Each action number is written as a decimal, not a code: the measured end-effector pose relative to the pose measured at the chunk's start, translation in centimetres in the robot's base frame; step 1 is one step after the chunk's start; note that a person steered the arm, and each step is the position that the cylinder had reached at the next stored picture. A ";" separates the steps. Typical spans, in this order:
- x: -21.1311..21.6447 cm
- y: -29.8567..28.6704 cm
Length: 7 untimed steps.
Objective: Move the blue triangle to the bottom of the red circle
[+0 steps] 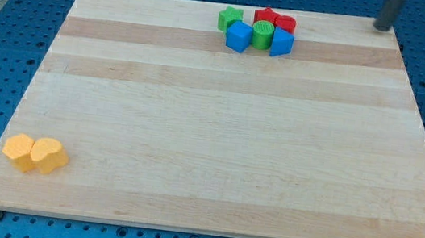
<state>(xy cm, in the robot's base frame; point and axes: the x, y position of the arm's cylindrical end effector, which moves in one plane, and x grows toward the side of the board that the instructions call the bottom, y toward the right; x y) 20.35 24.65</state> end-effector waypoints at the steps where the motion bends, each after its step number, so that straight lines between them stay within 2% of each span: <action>1: 1.1 -6.9; 4: 14.2 -25.8; 5: 16.2 -28.5; 6: 15.2 -28.5; 7: 12.2 -27.3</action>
<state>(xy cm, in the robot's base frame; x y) 32.55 -2.68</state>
